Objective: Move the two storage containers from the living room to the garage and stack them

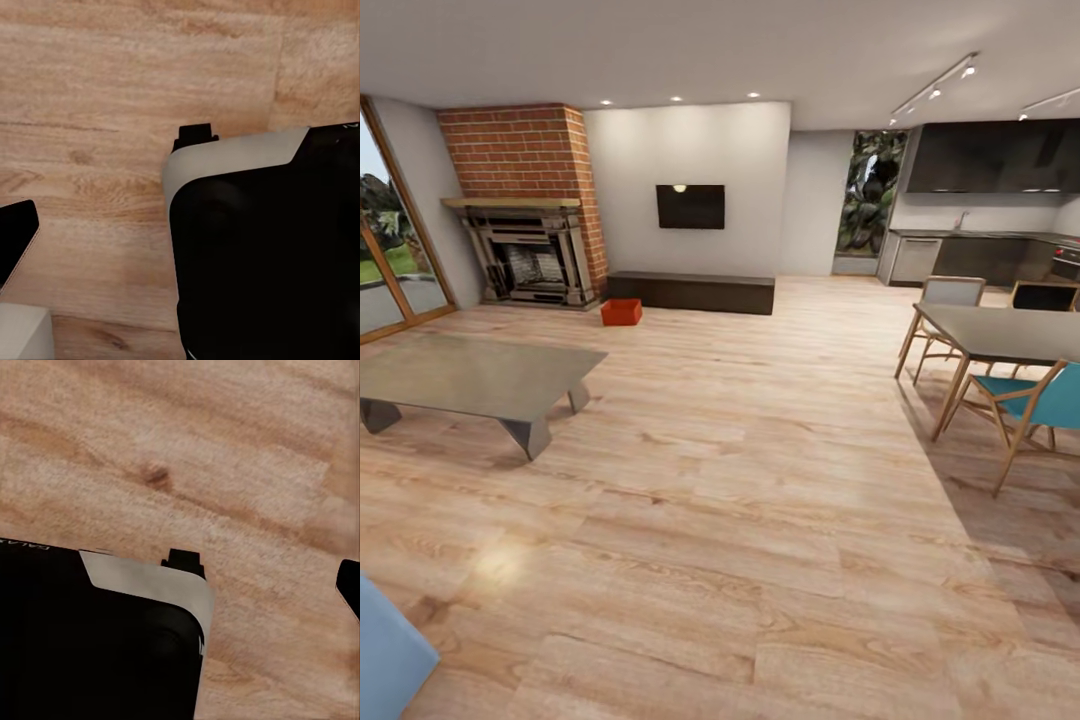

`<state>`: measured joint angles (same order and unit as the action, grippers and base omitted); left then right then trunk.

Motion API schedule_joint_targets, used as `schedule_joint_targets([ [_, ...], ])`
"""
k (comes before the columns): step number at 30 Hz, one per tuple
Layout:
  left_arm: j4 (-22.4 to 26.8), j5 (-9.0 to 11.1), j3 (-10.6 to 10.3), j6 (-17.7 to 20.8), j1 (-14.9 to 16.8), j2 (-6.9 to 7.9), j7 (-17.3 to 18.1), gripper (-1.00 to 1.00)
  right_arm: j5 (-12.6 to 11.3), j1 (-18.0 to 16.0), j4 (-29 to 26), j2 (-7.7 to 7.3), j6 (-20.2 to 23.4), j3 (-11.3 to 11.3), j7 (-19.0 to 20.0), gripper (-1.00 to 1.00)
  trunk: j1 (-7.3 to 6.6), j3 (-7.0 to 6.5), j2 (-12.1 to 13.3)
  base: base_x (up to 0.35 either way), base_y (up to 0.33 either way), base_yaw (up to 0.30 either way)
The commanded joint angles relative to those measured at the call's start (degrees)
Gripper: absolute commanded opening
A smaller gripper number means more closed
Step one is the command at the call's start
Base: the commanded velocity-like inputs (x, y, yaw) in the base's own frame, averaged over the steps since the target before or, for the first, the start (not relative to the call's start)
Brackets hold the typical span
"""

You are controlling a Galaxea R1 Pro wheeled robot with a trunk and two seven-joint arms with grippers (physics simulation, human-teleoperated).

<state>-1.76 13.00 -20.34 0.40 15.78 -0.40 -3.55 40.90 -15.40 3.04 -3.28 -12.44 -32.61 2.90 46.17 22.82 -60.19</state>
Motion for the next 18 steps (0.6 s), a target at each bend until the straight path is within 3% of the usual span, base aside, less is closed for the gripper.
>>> schedule_joint_targets([
  [1,-0.1,0.5,-0.5,0.0,0.1,-0.04,-0.1,1.00,0.1,-0.1,0.2,-0.06,-0.3,-0.3,0.1,1.00,0.04,0.06,0.0,0.341,0.000,0.000],
  [18,-0.1,0.5,-0.5,0.0,0.0,-0.04,-0.1,1.00,0.1,-0.1,0.2,-0.06,-0.3,-0.3,0.1,1.00,0.04,0.06,0.0,0.341,0.000,0.000],
])
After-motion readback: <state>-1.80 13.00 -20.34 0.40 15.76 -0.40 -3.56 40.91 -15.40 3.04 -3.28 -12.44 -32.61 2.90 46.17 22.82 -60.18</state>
